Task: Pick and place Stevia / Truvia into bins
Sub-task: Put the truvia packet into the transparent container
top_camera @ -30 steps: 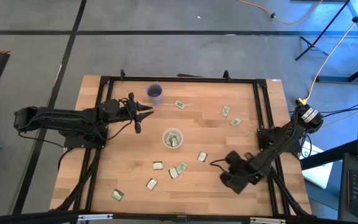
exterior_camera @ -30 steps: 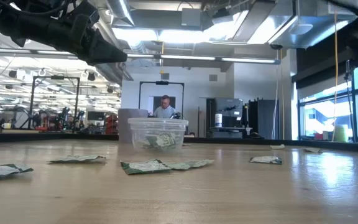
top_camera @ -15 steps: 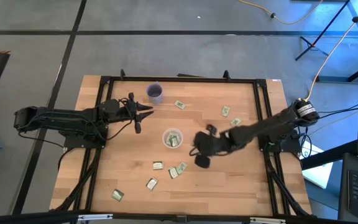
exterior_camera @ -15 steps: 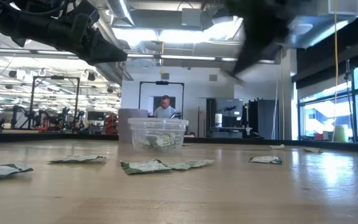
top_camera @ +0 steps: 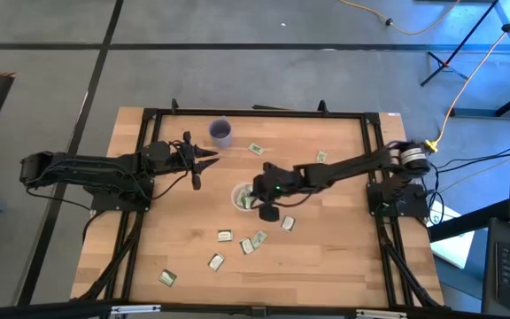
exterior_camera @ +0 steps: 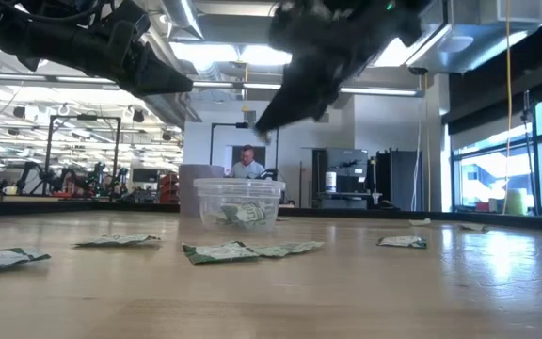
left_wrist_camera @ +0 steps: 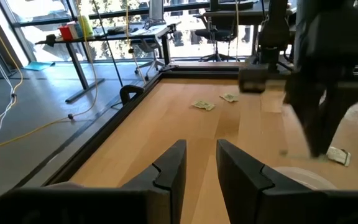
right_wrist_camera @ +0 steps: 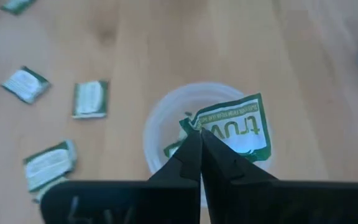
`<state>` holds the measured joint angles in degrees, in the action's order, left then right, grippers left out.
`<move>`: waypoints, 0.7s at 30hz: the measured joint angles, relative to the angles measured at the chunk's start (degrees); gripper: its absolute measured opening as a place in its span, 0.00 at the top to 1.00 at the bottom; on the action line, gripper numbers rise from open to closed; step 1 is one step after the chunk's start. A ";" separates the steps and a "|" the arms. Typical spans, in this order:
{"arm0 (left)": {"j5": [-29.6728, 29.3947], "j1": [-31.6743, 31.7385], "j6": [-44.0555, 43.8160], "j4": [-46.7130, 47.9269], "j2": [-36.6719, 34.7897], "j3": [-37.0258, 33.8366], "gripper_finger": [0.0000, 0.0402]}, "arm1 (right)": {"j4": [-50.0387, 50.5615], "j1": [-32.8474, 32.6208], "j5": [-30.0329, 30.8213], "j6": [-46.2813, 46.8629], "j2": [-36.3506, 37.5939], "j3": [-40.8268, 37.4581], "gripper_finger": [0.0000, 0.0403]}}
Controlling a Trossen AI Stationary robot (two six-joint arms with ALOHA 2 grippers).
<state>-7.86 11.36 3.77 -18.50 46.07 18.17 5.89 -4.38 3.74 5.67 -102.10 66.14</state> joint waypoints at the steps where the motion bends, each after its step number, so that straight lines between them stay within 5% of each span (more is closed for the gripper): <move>1: 0.00 0.01 0.00 -0.01 -0.01 0.01 0.79 | -0.05 0.32 -0.64 -0.10 -1.19 0.50 0.99; 9: -0.02 0.01 0.01 -0.11 -0.01 0.02 0.79 | 3.73 0.52 -1.08 -1.19 -9.48 5.26 0.99; 21: -0.02 -0.01 0.02 0.27 -0.01 0.02 0.79 | 6.79 0.52 -0.97 -1.61 -10.52 6.83 0.95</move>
<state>-7.88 11.35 3.79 -18.23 46.06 18.20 12.68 -3.86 2.76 4.06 -112.62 72.97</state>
